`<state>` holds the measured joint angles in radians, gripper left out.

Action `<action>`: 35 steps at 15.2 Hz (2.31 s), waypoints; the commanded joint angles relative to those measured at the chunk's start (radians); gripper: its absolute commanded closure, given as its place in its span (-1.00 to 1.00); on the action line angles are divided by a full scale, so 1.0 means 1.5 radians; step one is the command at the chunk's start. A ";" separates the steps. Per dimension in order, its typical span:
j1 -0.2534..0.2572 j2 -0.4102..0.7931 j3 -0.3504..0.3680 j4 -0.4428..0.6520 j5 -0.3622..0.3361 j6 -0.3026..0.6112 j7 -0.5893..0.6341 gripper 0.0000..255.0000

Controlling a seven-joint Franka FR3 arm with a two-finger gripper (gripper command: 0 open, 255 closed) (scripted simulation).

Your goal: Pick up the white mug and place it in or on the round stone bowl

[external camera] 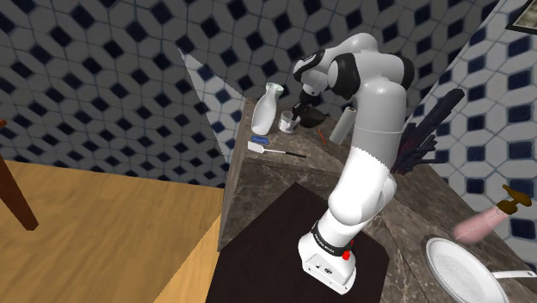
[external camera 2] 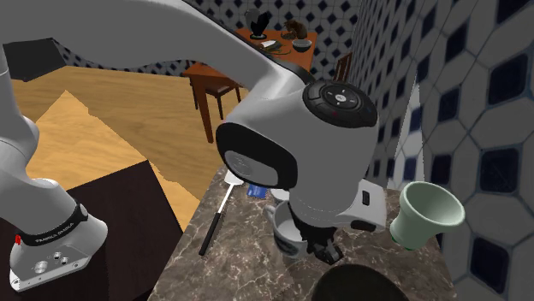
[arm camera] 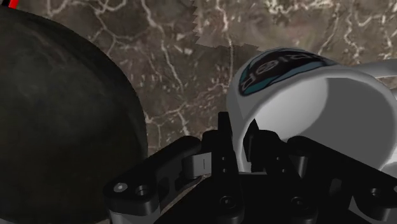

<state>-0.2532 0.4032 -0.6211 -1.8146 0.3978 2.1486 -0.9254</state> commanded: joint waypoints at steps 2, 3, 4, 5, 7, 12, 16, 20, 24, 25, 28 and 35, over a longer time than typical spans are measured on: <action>0.003 -0.013 -0.006 0.012 -0.012 -0.022 0.009 1.00; 0.004 -0.017 -0.008 0.016 -0.015 -0.029 0.012 1.00; 0.005 -0.021 -0.009 0.020 -0.019 -0.036 0.014 1.00; 0.006 -0.024 -0.011 0.024 -0.022 -0.043 0.017 1.00; 0.008 -0.032 -0.014 0.033 -0.029 -0.057 0.022 1.00; 0.011 -0.048 -0.020 0.058 -0.044 -0.094 0.035 1.00; 0.012 -0.058 -0.024 0.081 -0.054 -0.125 0.044 1.00; 0.012 -0.066 -0.027 0.107 -0.062 -0.156 0.052 1.00; 0.011 -0.072 -0.030 0.136 -0.068 -0.189 0.059 1.00; 0.010 -0.073 -0.031 0.144 -0.069 -0.198 0.060 1.00; -0.026 -0.036 -0.034 0.196 -0.047 -0.224 0.028 1.00; -0.182 0.117 -0.023 0.424 0.033 -0.328 -0.057 1.00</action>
<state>-0.4919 0.5475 -0.6589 -1.2311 0.4323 1.6818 -0.9956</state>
